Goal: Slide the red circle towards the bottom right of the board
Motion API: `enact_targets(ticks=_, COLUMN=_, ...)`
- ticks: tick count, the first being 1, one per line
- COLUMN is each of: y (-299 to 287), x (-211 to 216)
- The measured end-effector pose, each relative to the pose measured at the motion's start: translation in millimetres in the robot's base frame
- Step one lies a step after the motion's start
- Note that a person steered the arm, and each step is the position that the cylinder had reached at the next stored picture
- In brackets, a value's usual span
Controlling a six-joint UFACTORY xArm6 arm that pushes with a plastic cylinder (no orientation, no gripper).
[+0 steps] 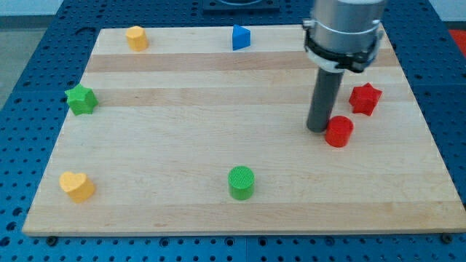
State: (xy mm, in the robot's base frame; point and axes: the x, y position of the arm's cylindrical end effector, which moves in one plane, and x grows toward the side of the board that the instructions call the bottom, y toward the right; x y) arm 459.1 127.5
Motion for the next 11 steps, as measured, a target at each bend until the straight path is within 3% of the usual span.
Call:
enact_targets(ticks=2, y=6, x=-2)
enact_targets(ticks=4, y=71, x=41)
enact_targets(ticks=6, y=81, x=12)
enact_targets(ticks=7, y=116, x=20)
enact_targets(ticks=9, y=124, x=81)
enact_targets(ticks=10, y=124, x=87)
enact_targets(ticks=11, y=123, x=52)
